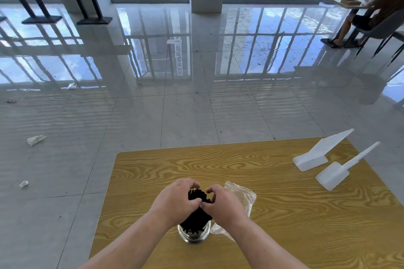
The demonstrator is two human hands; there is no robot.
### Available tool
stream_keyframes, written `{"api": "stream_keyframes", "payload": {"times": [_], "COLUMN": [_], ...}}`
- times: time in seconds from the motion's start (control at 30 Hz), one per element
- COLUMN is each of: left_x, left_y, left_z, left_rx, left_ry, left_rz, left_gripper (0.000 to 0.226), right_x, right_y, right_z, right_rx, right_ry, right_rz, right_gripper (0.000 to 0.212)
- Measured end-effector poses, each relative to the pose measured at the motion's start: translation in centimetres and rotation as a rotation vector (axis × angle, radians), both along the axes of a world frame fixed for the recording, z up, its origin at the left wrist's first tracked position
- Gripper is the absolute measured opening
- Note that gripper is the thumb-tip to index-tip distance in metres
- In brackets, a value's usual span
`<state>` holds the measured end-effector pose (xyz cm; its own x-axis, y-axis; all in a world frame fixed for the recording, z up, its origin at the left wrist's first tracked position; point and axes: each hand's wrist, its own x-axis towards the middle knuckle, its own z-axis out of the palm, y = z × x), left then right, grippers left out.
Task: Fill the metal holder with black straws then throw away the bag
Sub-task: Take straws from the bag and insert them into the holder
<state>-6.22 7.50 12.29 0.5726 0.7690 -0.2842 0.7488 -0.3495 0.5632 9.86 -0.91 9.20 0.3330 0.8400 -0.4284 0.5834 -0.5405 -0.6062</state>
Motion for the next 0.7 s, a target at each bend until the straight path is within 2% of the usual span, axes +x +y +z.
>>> {"api": "stream_keyframes", "payload": {"times": [0.07, 0.2, 0.23, 0.37, 0.53, 0.7], "left_x": [-0.1, -0.7, -0.8, -1.3, -1.0, -0.3], "left_y": [-0.1, -0.1, 0.0, 0.2, 0.3, 0.0], "left_z": [0.1, 0.3, 0.3, 0.7, 1.4, 2.1], "left_rx": [0.004, 0.004, 0.006, 0.011, 0.022, 0.030], "left_ry": [-0.001, -0.008, -0.013, -0.033, -0.041, -0.034], "left_rz": [0.002, 0.020, 0.025, 0.032, 0.030, 0.002], "left_gripper": [0.042, 0.040, 0.040, 0.038, 0.038, 0.042], "right_x": [-0.2, -0.5, -0.6, -0.1, 1.1, 2.8], "right_y": [0.3, 0.6, 0.6, 0.2, 0.3, 0.8], "right_z": [0.0, -0.2, -0.2, 0.1, 1.8, 5.1], "right_rx": [0.009, 0.045, 0.059, 0.103, 0.066, 0.072], "right_ry": [-0.008, -0.010, -0.012, -0.037, -0.072, -0.069], "right_rz": [0.013, -0.005, -0.001, 0.048, 0.108, 0.147], "right_gripper": [0.039, 0.007, 0.006, 0.025, 0.010, 0.014]}}
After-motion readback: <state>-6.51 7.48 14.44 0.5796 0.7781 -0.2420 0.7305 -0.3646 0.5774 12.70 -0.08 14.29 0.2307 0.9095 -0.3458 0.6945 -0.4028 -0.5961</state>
